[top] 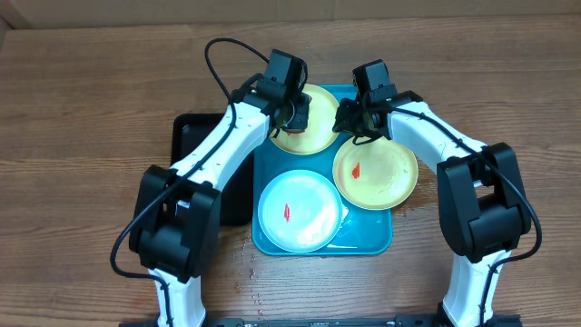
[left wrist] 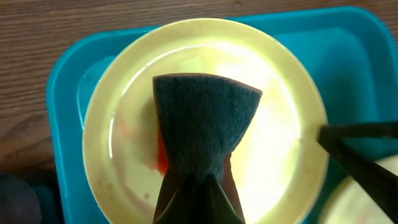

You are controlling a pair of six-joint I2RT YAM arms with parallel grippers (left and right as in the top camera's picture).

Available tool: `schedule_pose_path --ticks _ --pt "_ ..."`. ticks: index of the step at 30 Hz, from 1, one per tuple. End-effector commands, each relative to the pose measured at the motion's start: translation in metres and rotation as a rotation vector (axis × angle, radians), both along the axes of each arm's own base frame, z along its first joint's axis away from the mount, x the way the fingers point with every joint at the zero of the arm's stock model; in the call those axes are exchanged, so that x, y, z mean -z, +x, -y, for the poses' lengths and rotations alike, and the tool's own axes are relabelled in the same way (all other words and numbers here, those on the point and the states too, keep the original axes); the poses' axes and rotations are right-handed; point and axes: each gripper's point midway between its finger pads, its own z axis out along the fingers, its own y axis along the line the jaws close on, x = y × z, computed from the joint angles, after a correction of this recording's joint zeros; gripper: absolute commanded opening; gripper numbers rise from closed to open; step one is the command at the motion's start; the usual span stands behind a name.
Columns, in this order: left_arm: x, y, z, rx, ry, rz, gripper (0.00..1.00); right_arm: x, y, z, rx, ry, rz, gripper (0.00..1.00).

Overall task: Clean dirty plates on tray and stack at the side
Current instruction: 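Lift the sponge with the left gripper over the top yellow plate, then rub the sponge across the top yellow plate with the left gripper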

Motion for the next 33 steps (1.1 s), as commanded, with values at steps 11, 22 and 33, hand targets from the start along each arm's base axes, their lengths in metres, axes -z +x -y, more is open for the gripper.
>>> schedule_pose_path --ticks 11,22,33 --pt "0.015 0.015 -0.013 -0.088 0.058 0.014 0.04 0.008 -0.003 -0.002 -0.003 0.001 -0.016 0.04" --pt "0.066 0.010 -0.016 -0.109 0.081 -0.084 0.04 0.010 -0.002 0.001 0.004 -0.013 -0.016 0.04" --pt "0.072 -0.024 0.041 0.067 -0.229 -0.283 0.04 0.018 -0.003 0.000 0.003 -0.016 -0.027 0.04"
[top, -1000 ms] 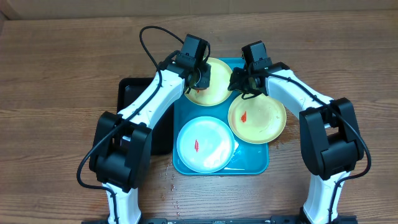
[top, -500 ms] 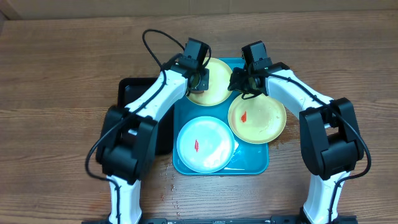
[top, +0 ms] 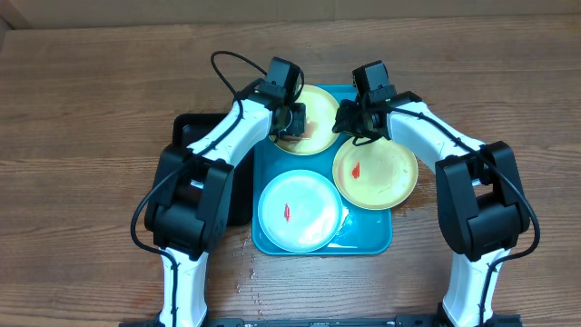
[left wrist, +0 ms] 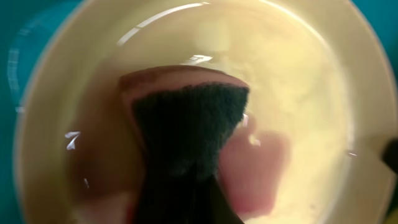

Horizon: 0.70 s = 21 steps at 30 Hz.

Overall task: Clean dirty plates on tray and stack at the side
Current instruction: 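Rub the sponge across the top yellow plate with the left gripper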

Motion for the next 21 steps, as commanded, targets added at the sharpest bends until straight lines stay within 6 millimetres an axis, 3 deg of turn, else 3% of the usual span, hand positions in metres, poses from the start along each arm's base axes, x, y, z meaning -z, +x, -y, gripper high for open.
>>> schedule_pose_path --ticks 1,8,11,14,21 --pt "0.007 -0.020 0.039 0.085 -0.191 -0.123 0.04 0.013 -0.003 -0.001 0.002 -0.010 -0.020 0.04" --pt "-0.065 0.013 0.044 0.096 -0.275 -0.018 0.04 0.013 -0.003 0.000 0.002 -0.011 -0.020 0.04" --pt "-0.085 0.025 0.037 0.068 -0.236 0.033 0.04 0.013 -0.003 0.000 0.002 -0.011 -0.021 0.04" --pt "-0.083 0.030 0.022 0.023 -0.151 0.051 0.04 0.013 -0.003 0.000 0.002 -0.011 -0.021 0.04" --pt "-0.047 0.024 -0.015 -0.072 0.112 0.038 0.04 0.013 -0.003 0.000 0.002 -0.011 -0.020 0.04"
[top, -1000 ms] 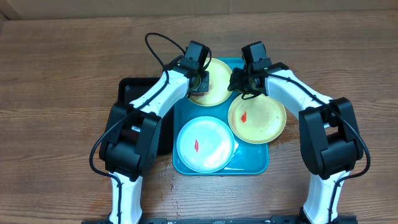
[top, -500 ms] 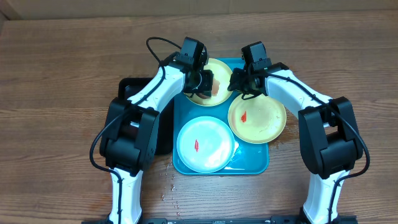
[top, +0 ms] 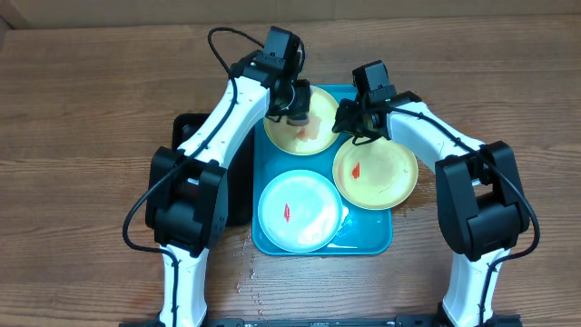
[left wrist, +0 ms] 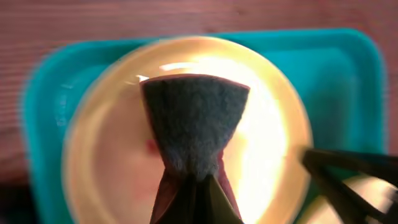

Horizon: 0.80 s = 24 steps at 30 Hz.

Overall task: Clean dirty plates on tray and stack at the side
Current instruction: 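Rub the sponge across the top yellow plate with the left gripper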

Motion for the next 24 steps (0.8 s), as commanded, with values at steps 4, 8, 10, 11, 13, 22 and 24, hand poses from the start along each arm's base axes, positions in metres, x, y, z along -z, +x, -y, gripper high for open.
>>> schedule_pose_path --ticks 4,8,10,11,13,22,24 --pt "0.026 -0.002 -0.027 -0.081 0.171 0.019 0.04 0.013 -0.004 0.000 0.002 -0.013 -0.026 0.04" --pt "0.041 -0.009 -0.027 -0.089 0.165 0.000 0.04 0.013 -0.004 0.000 0.002 -0.013 -0.026 0.04" --pt "0.051 -0.014 -0.027 -0.093 0.166 -0.014 0.04 0.013 -0.004 0.000 0.002 -0.013 -0.026 0.04" --pt "0.055 -0.017 -0.027 -0.096 0.167 -0.020 0.04 0.013 -0.004 0.000 0.002 -0.013 -0.026 0.04" --pt "0.065 -0.023 -0.027 -0.104 0.163 -0.037 0.04 0.013 -0.004 0.000 0.002 -0.013 -0.026 0.04" --pt "0.080 -0.052 0.023 -0.003 -0.134 -0.159 0.04 0.013 -0.004 0.000 0.002 -0.013 -0.026 0.04" --pt "0.070 -0.053 0.038 0.038 -0.222 -0.169 0.04 0.013 -0.004 0.000 0.002 -0.013 -0.025 0.04"
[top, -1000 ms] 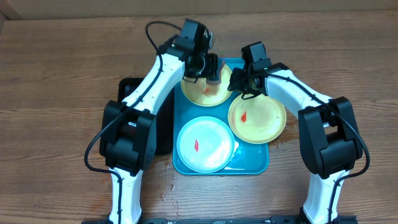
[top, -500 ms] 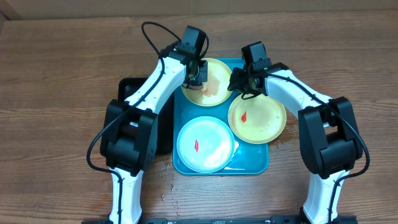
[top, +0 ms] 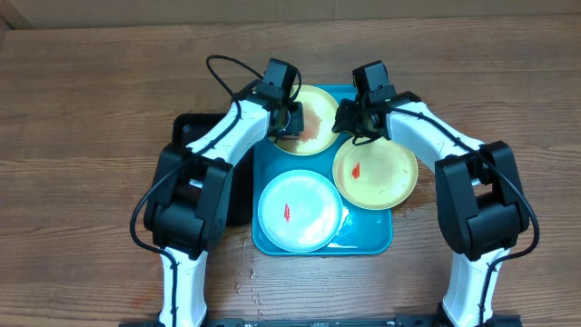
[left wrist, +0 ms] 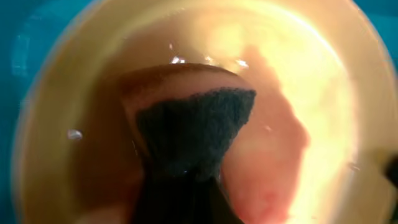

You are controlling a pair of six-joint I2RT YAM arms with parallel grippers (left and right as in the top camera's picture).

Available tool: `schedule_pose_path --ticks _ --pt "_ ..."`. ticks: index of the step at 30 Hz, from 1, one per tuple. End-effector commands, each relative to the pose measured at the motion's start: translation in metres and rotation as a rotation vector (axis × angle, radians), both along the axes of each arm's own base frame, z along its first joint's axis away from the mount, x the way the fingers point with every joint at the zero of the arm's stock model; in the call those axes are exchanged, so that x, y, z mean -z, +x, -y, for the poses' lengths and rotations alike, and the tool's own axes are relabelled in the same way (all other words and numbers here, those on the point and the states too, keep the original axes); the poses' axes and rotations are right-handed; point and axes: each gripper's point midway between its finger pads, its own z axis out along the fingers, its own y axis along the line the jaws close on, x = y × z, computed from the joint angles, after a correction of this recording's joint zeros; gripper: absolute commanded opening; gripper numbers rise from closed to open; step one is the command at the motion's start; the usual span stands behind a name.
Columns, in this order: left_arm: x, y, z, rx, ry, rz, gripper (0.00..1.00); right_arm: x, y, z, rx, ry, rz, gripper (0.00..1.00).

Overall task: Clean dirty plates on tray and stack at the side
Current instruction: 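Rub the sponge across the top yellow plate with the left gripper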

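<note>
A blue tray (top: 372,238) holds three plates. The far yellow plate (top: 320,102) carries a smeared pink-red stain (left wrist: 273,162) and a wet film. My left gripper (top: 289,123) is shut on a dark scouring sponge (left wrist: 189,130), which is pressed down on that plate. My right gripper (top: 348,121) sits at that plate's right rim; its jaws look closed on the edge. The second yellow plate (top: 386,173) has a red mark. The pale blue plate (top: 300,213) near the front also has a red mark.
A black tray (top: 186,136) lies left of the blue tray, partly under my left arm. Water drops (top: 247,272) spot the wooden table in front of the tray. Bare table lies to both sides.
My left gripper was raised over the far yellow plate with the sponge clear of it; now the sponge is pressed on the plate and the pink smear is spread wider.
First the sponge hung over the far yellow plate beside a red stain. Then it was pressed on the plate with pink smear around it. It was held clear again, and now it is down again. The right gripper stayed at the plate's rim throughout.
</note>
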Motion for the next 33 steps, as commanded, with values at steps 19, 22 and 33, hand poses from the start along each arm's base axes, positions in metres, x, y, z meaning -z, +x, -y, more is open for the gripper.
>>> schedule_pose_path --ticks 19,22,33 --pt "-0.056 0.011 0.000 0.039 0.113 0.013 0.04 0.009 0.002 -0.002 0.003 -0.004 0.002 0.04" --pt "-0.034 0.003 -0.012 0.018 0.205 -0.005 0.04 0.009 0.002 -0.002 0.003 -0.003 0.005 0.04" --pt "0.019 -0.035 0.010 0.041 0.038 -0.127 0.04 0.009 0.002 -0.002 0.003 -0.003 0.004 0.04"
